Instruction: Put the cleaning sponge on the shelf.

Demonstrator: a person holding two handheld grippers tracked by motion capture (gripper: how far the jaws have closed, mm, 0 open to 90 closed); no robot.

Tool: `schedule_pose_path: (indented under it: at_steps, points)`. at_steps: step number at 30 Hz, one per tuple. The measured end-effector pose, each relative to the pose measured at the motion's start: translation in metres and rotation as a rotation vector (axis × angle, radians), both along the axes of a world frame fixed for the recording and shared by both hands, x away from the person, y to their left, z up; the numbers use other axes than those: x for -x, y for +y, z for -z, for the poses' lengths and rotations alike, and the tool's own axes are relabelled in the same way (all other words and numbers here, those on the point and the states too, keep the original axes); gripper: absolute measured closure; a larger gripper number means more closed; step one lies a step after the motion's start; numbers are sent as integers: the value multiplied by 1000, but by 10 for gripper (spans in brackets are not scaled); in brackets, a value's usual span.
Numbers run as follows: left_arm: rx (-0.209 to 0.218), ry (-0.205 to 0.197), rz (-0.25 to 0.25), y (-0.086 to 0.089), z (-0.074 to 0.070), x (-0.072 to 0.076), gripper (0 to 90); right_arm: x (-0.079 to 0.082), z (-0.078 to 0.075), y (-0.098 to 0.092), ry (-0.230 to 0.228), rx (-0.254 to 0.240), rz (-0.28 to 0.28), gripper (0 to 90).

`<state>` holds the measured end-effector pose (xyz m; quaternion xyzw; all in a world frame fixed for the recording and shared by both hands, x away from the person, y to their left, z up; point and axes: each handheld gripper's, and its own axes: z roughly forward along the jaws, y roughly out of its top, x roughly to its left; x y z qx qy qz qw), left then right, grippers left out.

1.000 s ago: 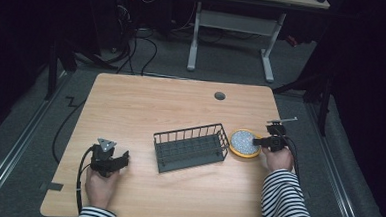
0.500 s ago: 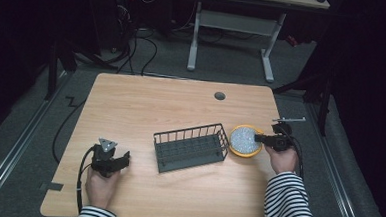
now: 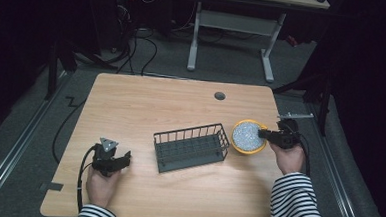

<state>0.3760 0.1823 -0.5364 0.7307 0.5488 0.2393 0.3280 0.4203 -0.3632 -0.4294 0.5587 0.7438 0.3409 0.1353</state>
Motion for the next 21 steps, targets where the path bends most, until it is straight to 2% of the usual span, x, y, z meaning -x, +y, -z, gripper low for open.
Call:
schedule_pose_path:
  at_steps: [10, 11, 12, 16, 21]
  points:
    - [0, 0, 0, 0, 0, 0, 308, 1, -25, -1, -73, -32, -10, 834]
    - [0, 0, 0, 0, 0, 0, 308, 2, -28, 0, -80, -35, -14, 834]
    - [0, -1, 0, 0, 0, 0, 308, 2, -31, 2, -84, -59, -20, 834]
    - [0, -1, 0, 0, 0, 0, 308, 2, -36, 6, -87, -72, -34, 833]
    - [0, -1, 0, 0, 0, 0, 308, 2, -49, 16, -127, -103, -63, 833]
